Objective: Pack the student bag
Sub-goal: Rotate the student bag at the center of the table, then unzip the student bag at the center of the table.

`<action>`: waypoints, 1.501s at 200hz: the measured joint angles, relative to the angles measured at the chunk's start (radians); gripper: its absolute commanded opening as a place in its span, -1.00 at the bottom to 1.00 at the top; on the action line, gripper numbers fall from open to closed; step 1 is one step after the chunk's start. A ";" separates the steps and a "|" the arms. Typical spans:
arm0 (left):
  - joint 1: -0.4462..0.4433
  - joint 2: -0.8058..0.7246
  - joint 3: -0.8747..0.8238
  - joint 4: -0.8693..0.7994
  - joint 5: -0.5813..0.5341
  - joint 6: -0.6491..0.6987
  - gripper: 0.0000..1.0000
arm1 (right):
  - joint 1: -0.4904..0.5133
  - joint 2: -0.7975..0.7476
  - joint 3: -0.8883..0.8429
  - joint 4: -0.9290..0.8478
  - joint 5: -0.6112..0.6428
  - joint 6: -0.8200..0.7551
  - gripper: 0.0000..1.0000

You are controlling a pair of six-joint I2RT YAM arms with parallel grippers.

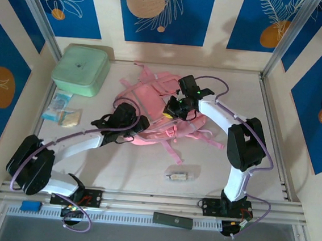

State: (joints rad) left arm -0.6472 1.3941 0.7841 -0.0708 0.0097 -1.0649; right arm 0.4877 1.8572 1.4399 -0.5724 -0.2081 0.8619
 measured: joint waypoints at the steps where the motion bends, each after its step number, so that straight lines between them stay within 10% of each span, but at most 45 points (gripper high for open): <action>1: 0.000 0.003 0.000 0.002 0.000 0.000 0.08 | 0.000 0.000 0.000 0.000 0.000 0.000 -1.00; 145: 0.134 0.167 0.208 0.060 0.113 0.174 0.15 | -0.011 -0.064 -0.093 0.161 0.078 0.203 -1.00; 204: 0.027 -0.100 0.122 -0.123 0.048 0.127 0.31 | 0.010 -0.064 -0.093 0.162 0.120 0.257 -1.00; 300: -0.097 0.125 0.294 -0.292 -0.178 0.104 0.46 | 0.050 -0.069 -0.093 0.173 0.141 0.317 -1.00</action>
State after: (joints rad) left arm -0.7444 1.5192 1.0779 -0.3626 -0.1680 -0.9607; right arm 0.5381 1.7878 1.3464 -0.3992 -0.0669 1.1793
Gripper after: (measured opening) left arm 0.730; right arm 0.047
